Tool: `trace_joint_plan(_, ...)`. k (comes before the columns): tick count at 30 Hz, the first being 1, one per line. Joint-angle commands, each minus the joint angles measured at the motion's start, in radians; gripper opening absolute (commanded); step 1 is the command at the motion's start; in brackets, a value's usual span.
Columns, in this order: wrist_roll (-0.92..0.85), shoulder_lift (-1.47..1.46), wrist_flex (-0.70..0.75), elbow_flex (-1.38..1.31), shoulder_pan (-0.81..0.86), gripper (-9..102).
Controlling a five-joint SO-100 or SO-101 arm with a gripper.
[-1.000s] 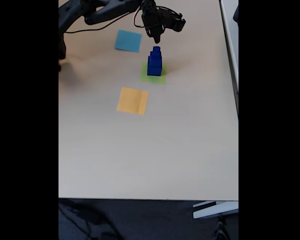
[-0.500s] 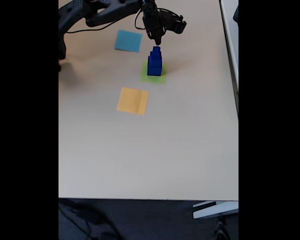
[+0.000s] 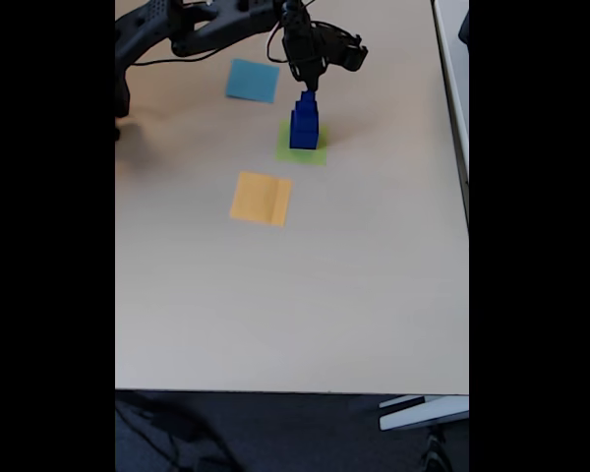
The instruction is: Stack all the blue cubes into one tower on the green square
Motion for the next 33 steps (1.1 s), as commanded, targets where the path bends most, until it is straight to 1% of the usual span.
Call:
trace_joint_plan(1,-0.008,0.015,0.006,-0.064,0.009,0)
trace_joint_plan(33,-0.017,-0.02,0.026,-0.12,0.012,0)
